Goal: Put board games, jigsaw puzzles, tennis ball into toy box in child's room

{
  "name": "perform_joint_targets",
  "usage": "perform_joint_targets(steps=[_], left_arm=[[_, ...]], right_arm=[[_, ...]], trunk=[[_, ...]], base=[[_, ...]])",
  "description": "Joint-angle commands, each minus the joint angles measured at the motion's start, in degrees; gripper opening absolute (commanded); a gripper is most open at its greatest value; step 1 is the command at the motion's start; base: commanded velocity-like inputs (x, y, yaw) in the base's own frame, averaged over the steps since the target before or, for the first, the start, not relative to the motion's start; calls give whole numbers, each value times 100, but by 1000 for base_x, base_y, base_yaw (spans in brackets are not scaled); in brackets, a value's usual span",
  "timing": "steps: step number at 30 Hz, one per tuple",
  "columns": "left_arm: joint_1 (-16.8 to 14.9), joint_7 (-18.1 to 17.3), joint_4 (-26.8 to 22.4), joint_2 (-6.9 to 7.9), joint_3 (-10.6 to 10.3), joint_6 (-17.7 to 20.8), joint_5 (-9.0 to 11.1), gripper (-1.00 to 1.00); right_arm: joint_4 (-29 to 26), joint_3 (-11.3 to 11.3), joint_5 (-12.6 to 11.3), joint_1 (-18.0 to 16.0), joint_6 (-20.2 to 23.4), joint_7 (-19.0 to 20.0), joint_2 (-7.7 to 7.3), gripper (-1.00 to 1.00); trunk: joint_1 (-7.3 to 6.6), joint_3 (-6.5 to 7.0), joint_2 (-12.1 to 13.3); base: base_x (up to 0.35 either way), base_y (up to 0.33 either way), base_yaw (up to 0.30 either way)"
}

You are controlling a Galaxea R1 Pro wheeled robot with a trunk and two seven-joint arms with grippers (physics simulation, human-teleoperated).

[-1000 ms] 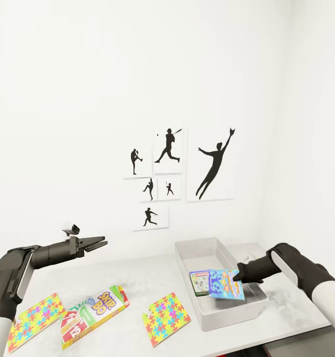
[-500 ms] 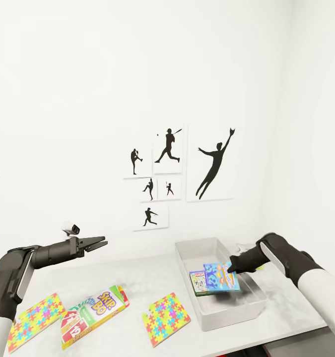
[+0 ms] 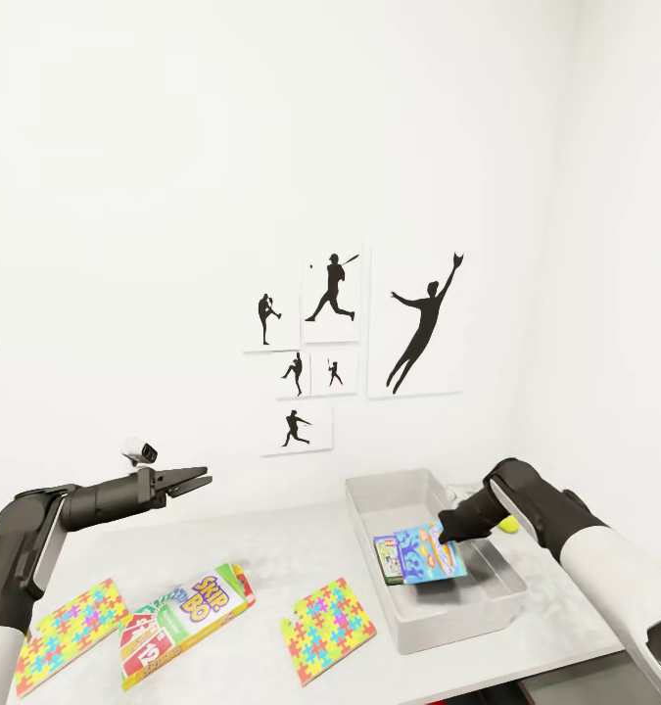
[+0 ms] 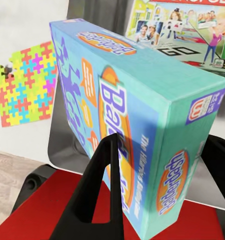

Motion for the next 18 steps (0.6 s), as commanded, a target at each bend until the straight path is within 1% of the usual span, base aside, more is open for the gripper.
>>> perform_joint_targets(steps=[1, 12, 16, 18], left_arm=[[-1, -22, 0, 1, 0, 61, -3, 100], [0, -22, 0, 1, 1, 61, -3, 100], [2, -22, 0, 1, 1, 61, -5, 100], [1, -22, 0, 1, 1, 61, -5, 100]], right_arm=[[-2, 38, -48, -5, 21, -22, -2, -100], [60, 45, -19, -5, 21, 10, 18, -100], [106, 58, -7, -5, 21, 221, 18, -100], [117, 85, 50, -5, 21, 436, 15, -100]], trunk=[[2, -3, -5], [2, -3, -5], [2, -3, -5], [2, -3, -5]], base=[[0, 0, 0], [0, 0, 0], [0, 0, 0], [0, 0, 0]])
